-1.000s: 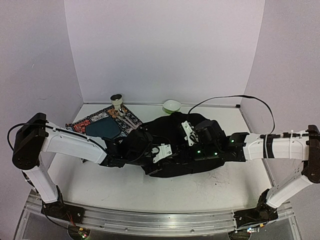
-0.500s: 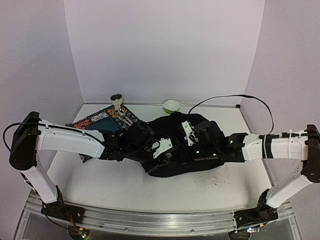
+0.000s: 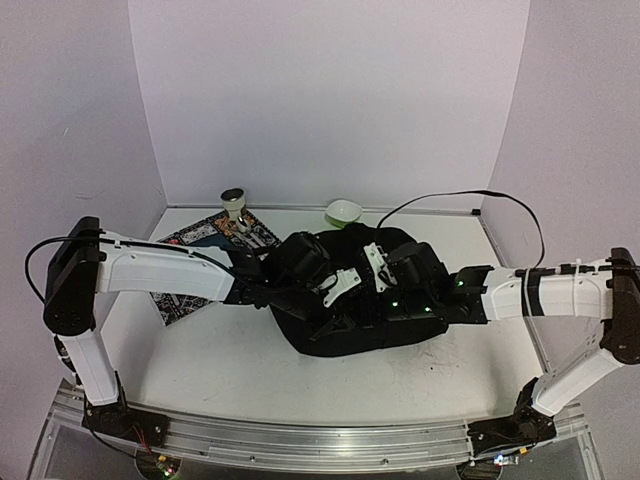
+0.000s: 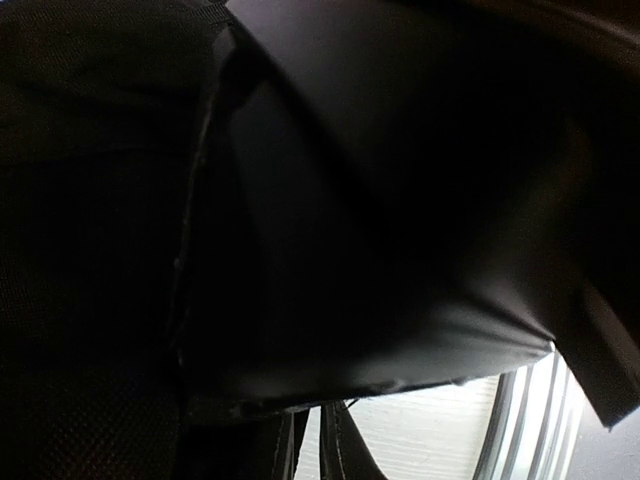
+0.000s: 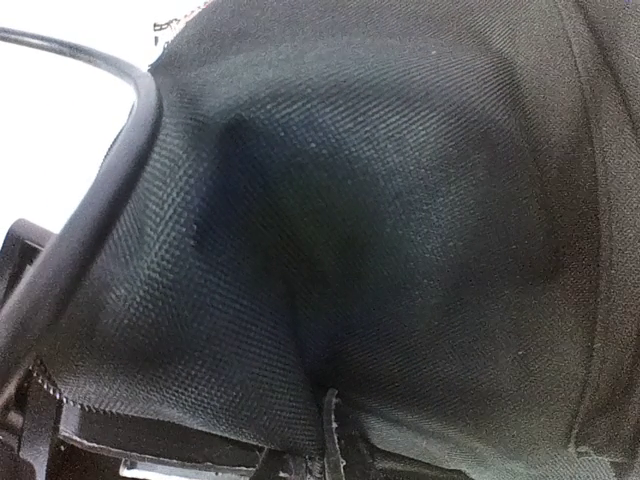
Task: Pack the student bag
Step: Grab the largest pocket of the student bag.
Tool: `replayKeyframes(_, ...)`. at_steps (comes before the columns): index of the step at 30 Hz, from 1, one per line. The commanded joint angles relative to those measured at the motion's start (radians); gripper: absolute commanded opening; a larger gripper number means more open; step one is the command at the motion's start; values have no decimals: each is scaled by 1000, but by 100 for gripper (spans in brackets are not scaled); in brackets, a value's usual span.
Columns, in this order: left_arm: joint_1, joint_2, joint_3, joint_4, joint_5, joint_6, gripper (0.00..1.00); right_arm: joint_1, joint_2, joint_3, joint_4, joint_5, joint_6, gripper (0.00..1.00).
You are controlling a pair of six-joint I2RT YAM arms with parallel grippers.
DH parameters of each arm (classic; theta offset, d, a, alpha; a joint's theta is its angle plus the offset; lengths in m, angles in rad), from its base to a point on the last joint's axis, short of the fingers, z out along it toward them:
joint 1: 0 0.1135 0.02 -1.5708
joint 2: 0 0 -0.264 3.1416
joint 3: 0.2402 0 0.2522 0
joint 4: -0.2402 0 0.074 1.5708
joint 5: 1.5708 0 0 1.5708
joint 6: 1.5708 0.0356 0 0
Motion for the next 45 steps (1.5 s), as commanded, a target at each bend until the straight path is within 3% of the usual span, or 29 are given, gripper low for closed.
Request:
replayKeyframes(1,-1,13,67,-13,28,-47,11,5,4,9,-21,17,-6,8)
replayKeyframes(7,14,-23,57,-38,-21,-62,10,5,2,6,-21,21,-6,8)
replayKeyframes(12,46,-65,30,-48,-88,-90,18,5,1,2,-21,23,-7,8)
replayKeyframes(29,69,-112,-52,-85,-19,-128,20,5,-1,-1,-20,20,-4,9)
replayKeyframes(45,57,-90,-97,-84,-78,-88,28,5,4,3,-8,13,2,11)
